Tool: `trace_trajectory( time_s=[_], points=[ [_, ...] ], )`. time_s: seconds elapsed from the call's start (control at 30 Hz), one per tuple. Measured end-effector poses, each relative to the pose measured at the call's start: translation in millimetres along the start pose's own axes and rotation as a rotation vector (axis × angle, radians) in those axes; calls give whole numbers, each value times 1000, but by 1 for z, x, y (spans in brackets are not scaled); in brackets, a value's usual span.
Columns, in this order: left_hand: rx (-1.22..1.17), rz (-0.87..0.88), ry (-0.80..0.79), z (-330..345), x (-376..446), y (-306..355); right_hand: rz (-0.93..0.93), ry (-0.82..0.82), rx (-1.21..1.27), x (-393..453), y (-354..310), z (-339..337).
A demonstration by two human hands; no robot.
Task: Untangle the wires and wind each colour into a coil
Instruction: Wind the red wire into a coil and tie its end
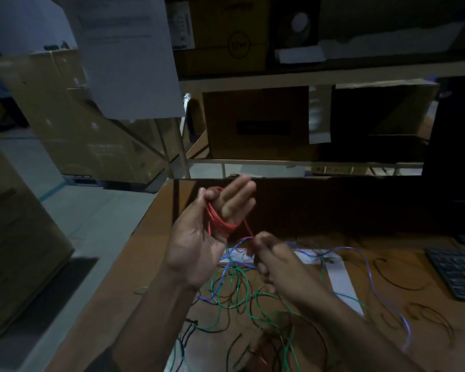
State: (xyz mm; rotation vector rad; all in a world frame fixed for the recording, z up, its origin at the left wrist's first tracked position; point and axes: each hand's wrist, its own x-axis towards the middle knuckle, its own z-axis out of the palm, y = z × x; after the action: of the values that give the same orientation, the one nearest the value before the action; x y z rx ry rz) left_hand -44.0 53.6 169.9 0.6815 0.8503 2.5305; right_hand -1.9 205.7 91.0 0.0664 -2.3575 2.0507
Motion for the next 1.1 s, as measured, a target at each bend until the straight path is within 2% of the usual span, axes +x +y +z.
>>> trace_trajectory(
  time_s=[0.1, 0.2, 0.27, 0.37, 0.47, 0.57, 0.67, 0.77, 0.83, 0.93, 1.1],
  points=[
    [72, 42, 30, -12, 9, 6, 58, -156, -138, -14, 12, 10],
    [293, 110, 77, -30, 17, 10, -78, -246, -399, -27, 4, 8],
    [516, 112, 72, -40, 17, 5, -207, -248, -508, -32, -13, 4],
    [805, 7, 117, -47, 10, -10, -373, -110, -443, -32, -43, -5],
    [910, -72, 128, -37, -1, -24, -457, 108, -294, -23, -62, -16],
    [713, -135, 89, -24, -10, -33, -443, 244, -193, -9, -64, -26],
    [472, -225, -6, -18, -14, -29, -419, 369, -265, 6, -55, -34],
    [361, -258, -106, -15, -16, -19, -343, 409, -265, 15, -41, -39],
    [271, -225, -122, -13, -17, -15, -320, 361, -239, 18, -35, -37],
    [125, -107, -44, -11, -14, -11, -254, 223, -253, 18, -24, -25],
    [78, 94, 145, -11, -4, 0, -100, -123, -293, 2, -2, -4]
  ],
)
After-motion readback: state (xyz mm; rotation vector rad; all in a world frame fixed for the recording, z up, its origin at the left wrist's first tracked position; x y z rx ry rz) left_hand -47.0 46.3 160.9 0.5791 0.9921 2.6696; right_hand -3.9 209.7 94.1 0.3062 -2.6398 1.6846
